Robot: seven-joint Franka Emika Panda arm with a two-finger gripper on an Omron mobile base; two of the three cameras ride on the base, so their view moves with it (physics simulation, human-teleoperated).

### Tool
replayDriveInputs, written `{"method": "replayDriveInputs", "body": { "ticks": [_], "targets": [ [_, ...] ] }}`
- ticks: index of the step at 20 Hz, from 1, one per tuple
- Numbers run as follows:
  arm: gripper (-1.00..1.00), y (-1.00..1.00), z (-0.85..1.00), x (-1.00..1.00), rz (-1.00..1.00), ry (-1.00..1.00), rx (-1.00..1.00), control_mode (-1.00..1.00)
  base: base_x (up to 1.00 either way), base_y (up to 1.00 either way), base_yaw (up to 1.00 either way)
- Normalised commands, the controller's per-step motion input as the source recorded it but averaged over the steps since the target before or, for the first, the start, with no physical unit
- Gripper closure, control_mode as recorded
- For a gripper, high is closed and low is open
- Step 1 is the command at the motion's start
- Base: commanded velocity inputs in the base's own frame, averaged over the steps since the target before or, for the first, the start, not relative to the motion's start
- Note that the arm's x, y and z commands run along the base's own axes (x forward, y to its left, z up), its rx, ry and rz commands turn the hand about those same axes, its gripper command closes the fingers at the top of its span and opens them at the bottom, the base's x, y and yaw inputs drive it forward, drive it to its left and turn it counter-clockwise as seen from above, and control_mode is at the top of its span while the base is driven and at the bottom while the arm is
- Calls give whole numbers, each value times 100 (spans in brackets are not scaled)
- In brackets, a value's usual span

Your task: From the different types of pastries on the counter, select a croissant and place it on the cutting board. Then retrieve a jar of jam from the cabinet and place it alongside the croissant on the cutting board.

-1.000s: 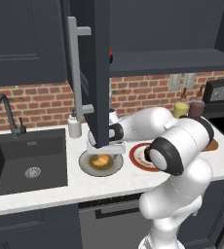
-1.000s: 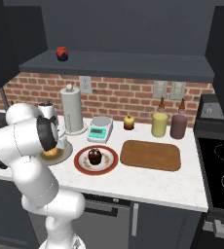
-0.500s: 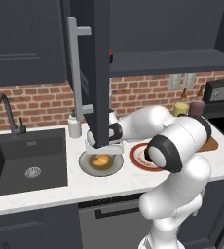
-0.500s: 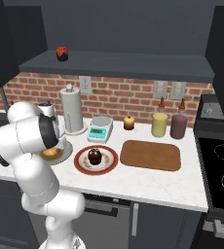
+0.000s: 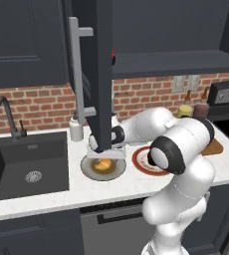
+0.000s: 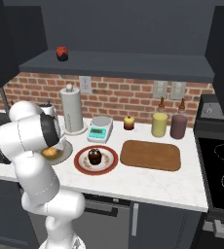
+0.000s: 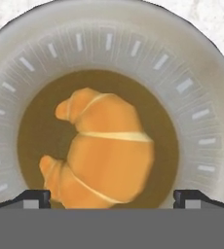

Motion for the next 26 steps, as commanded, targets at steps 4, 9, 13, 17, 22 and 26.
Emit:
{"method": "replayDriveInputs", "body": {
  "ticks": [4,9,13,17,22,26],
  "targets": [
    [-100,0,-5,0,-3,0,0,-100,0,0,0],
    [-100,0,-8,0,-3,0,0,-100,0,0,0],
    [-100,0,-8,0,-2,0,0,-100,0,0,0],
    [-100,0,-10,0,-1,0,0,-100,0,0,0],
    [-100,0,-4,5,-1,0,0,-100,0,0,0],
    [-100,0,0,12,-1,-1,0,-100,0,0,0]
  ]
}}
